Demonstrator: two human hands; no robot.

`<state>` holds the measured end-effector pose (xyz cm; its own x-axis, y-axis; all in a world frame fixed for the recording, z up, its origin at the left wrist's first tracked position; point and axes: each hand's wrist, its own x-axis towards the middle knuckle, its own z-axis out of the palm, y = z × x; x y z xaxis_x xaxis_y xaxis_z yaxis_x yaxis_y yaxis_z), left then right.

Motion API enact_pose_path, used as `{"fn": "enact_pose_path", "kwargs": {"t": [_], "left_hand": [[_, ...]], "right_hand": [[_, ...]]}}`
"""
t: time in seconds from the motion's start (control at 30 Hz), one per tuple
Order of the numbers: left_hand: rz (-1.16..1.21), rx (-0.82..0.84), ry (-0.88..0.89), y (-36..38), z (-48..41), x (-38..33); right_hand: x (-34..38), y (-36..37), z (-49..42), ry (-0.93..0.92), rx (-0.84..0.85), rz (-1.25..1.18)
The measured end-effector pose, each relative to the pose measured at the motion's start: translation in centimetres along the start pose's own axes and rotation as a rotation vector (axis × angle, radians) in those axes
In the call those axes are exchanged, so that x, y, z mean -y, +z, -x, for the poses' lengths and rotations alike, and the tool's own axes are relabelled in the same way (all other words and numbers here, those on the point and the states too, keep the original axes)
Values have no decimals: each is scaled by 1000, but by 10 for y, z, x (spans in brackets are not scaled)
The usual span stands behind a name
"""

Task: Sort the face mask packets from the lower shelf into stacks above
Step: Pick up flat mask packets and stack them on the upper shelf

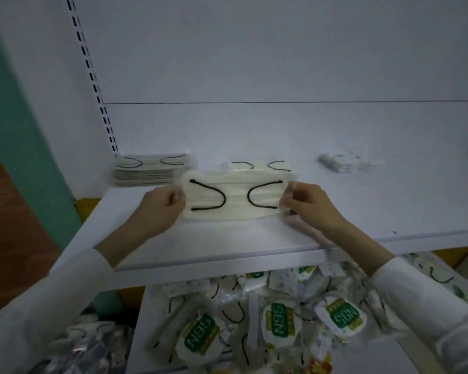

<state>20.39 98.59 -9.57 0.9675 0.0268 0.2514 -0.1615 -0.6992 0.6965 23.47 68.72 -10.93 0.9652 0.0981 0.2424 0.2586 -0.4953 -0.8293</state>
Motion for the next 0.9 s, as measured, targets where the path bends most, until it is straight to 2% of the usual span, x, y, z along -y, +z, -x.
{"fn": "enact_pose_path", "kwargs": {"t": [0.13, 0.23, 0.4, 0.63, 0.9], "left_hand": [[141, -111, -8, 25, -63, -39], [98, -159, -2, 51, -109, -60], [-96, -147, -105, 92, -167, -57], [-221, -159, -184, 112, -184, -46], [-329, -114, -157, 117, -182, -45]], "right_hand": [[-6, -43, -46, 154, -92, -254], [-17, -66, -96, 264, -199, -270], [-48, -66, -162, 319, -150, -34], [-72, -51, -190, 129, -18, 246], [-84, -45, -192, 54, 168, 547]]}}
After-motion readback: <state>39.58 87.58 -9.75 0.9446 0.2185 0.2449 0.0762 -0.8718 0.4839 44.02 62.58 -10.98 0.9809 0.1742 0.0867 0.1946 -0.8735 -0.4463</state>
